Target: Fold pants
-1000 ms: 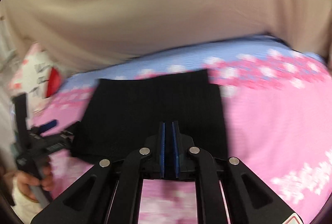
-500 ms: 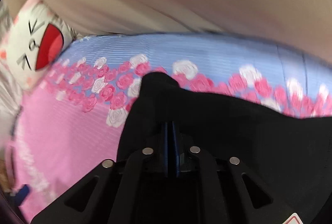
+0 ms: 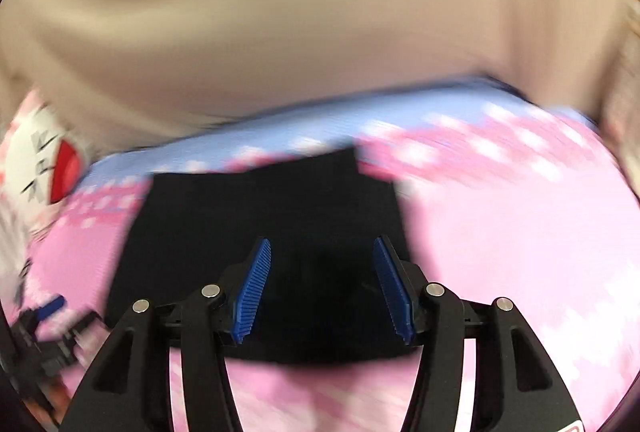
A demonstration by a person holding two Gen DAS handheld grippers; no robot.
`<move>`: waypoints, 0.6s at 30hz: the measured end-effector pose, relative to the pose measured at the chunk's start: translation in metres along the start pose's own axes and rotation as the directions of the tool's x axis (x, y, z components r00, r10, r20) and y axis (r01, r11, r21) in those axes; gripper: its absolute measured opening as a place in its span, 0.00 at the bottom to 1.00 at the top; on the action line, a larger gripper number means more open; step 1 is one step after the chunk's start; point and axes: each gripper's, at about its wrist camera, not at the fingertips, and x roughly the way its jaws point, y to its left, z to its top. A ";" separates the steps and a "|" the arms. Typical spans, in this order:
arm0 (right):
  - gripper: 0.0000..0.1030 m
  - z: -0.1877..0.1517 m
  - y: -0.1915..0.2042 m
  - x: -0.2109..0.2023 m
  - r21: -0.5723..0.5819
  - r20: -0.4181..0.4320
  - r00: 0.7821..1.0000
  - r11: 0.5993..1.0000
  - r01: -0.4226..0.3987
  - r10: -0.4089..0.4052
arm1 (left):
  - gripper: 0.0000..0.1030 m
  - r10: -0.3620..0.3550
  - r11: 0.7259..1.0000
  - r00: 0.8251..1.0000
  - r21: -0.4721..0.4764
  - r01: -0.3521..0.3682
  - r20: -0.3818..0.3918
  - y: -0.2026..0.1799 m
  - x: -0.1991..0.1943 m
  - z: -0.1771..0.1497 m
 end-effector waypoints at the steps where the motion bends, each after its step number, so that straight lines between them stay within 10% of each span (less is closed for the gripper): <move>1: 0.52 -0.011 -0.014 -0.004 -0.006 -0.016 0.999 1.000 0.030 -0.030 | 0.95 -0.006 1.000 1.000 0.009 0.006 -0.001 -0.007 0.001 -0.001; 11: 0.52 -0.046 -0.007 0.023 -0.184 -0.084 0.995 0.982 0.036 -0.052 | 0.95 0.059 0.982 0.998 0.178 -0.057 -0.009 -0.071 0.016 -0.015; 15: 0.12 -0.038 -0.010 0.036 -0.129 -0.091 0.995 0.991 0.034 -0.046 | 0.96 0.097 0.975 0.995 0.200 -0.093 -0.014 -0.077 0.030 -0.011; 18: 0.07 -0.037 -0.025 0.030 -0.047 -0.110 0.994 0.999 0.013 -0.018 | 0.96 0.117 0.978 0.993 0.175 -0.111 -0.027 -0.071 0.039 -0.005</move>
